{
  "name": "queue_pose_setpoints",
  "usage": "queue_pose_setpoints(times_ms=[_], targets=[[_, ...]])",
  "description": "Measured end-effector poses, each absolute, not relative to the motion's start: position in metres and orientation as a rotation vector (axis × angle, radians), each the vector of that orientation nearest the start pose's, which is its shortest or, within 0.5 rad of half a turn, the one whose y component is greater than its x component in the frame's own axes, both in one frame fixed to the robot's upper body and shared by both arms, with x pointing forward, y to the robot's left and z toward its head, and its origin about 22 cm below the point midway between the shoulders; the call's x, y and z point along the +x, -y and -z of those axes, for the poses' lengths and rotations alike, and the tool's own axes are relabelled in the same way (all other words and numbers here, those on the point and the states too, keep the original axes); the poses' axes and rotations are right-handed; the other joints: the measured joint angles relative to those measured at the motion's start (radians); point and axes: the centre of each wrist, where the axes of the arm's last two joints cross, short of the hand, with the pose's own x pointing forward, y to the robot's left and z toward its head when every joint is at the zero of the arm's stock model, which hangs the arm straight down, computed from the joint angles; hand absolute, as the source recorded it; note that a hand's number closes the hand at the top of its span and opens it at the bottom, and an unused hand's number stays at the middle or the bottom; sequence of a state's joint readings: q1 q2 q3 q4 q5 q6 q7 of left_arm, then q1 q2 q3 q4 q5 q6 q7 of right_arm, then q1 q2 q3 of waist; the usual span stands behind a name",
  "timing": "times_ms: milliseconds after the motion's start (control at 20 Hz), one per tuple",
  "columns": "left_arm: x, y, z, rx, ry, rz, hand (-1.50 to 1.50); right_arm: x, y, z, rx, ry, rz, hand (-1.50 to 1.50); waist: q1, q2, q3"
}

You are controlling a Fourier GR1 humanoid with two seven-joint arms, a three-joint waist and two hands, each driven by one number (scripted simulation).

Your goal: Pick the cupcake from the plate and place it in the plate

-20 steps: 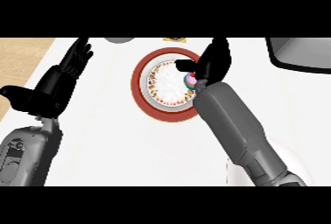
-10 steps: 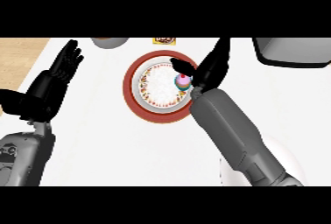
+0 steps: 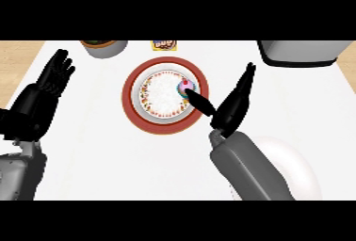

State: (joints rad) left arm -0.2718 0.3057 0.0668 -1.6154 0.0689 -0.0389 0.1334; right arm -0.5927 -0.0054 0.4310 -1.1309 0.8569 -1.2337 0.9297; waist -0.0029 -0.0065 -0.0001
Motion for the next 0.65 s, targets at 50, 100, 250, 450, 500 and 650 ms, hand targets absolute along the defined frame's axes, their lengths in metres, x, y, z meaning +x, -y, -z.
queue_pose_setpoints(times_ms=[50, 100, 250, 450, 500, 650], targets=[[0.295, -0.285, -0.102, 0.155, 1.739, 0.227, 0.00, 0.321, 0.072, -0.041, -0.865, 1.535, 0.344, -1.50, -0.004, -0.001, 0.000], [0.292, -0.284, -0.102, 0.157, 1.742, 0.227, 0.00, 0.314, 0.075, -0.042, -0.861, 1.538, 0.351, -1.50, -0.006, -0.001, 0.000], [0.291, -0.284, -0.101, 0.159, 1.738, 0.221, 0.00, 0.284, 0.087, -0.034, -0.864, 1.540, 0.358, -1.50, -0.010, 0.000, 0.000], [0.290, -0.281, -0.105, 0.147, 1.742, 0.220, 0.00, 0.244, 0.100, -0.032, -0.866, 1.535, 0.365, -1.50, -0.011, 0.001, 0.000], [0.290, -0.278, -0.108, 0.149, 1.745, 0.219, 0.00, 0.236, 0.105, -0.033, -0.867, 1.538, 0.366, -1.50, -0.009, 0.002, 0.000], [0.294, -0.278, -0.106, 0.155, 1.742, 0.223, 0.00, 0.216, 0.117, -0.037, -0.890, 1.543, 0.357, -1.50, -0.009, 0.003, 0.000]])
